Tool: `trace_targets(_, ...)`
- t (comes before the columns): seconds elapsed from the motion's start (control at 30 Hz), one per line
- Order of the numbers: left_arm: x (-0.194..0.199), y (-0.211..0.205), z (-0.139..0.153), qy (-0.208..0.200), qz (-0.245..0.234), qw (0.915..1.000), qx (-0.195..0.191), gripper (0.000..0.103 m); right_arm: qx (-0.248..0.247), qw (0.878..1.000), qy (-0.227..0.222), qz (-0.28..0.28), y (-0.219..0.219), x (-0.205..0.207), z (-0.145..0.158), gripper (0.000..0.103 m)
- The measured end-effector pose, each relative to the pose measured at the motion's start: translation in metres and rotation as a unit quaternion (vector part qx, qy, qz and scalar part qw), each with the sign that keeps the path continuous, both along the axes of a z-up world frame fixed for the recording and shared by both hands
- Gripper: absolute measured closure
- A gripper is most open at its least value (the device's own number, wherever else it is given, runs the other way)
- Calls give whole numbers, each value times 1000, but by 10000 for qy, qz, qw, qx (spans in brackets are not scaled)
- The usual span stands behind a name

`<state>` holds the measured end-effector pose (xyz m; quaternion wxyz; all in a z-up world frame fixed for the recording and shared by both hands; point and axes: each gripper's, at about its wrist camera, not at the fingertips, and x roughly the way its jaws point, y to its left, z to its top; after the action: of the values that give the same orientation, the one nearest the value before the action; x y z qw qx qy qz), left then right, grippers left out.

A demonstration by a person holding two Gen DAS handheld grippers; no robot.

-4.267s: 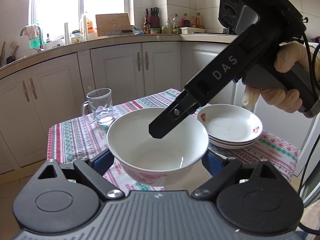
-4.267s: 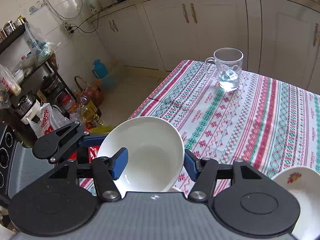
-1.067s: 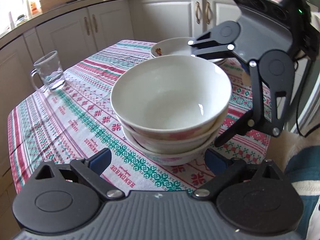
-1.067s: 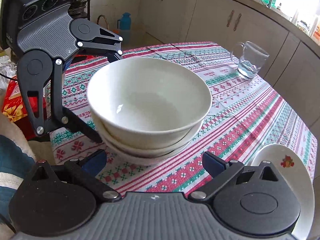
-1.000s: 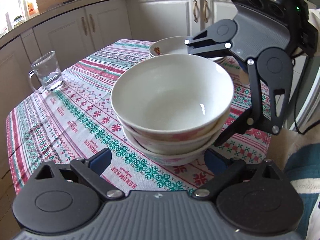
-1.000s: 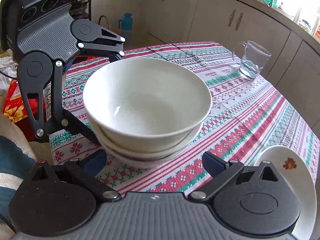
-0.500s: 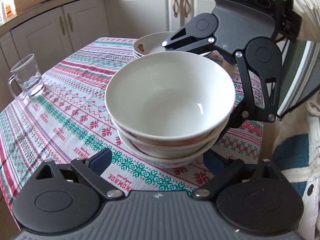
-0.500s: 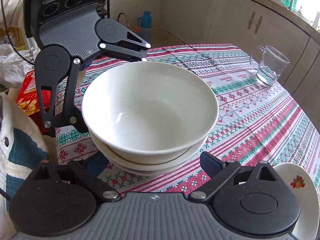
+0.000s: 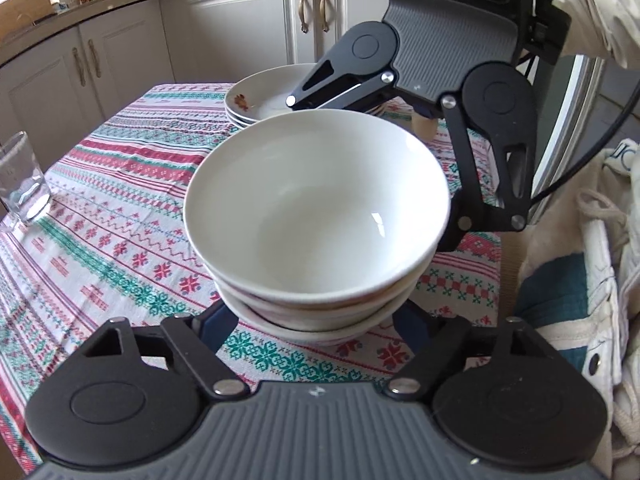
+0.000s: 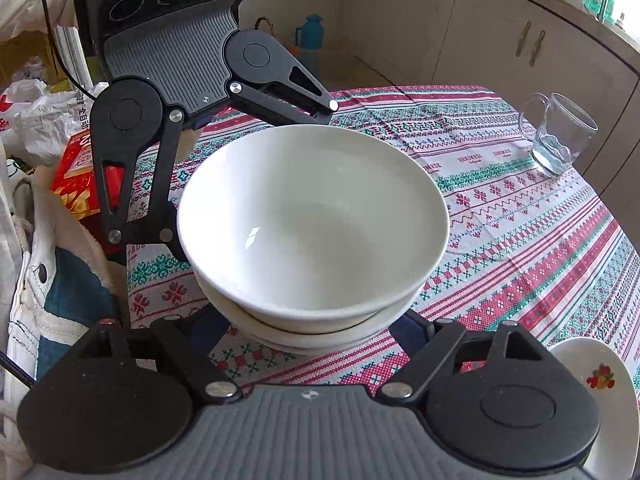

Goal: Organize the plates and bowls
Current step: 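Lift the bowl stack with both tools and carry it over the plate stack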

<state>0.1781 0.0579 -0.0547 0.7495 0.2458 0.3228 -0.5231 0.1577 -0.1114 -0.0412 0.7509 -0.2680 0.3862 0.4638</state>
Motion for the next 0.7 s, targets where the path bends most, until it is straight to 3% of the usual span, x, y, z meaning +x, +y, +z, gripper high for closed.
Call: trace_targets(0.7, 18, -3, -5, 199, -368, 9991, -71, 17, -13, 9998, 156, 103, 1, 8, -1, 14)
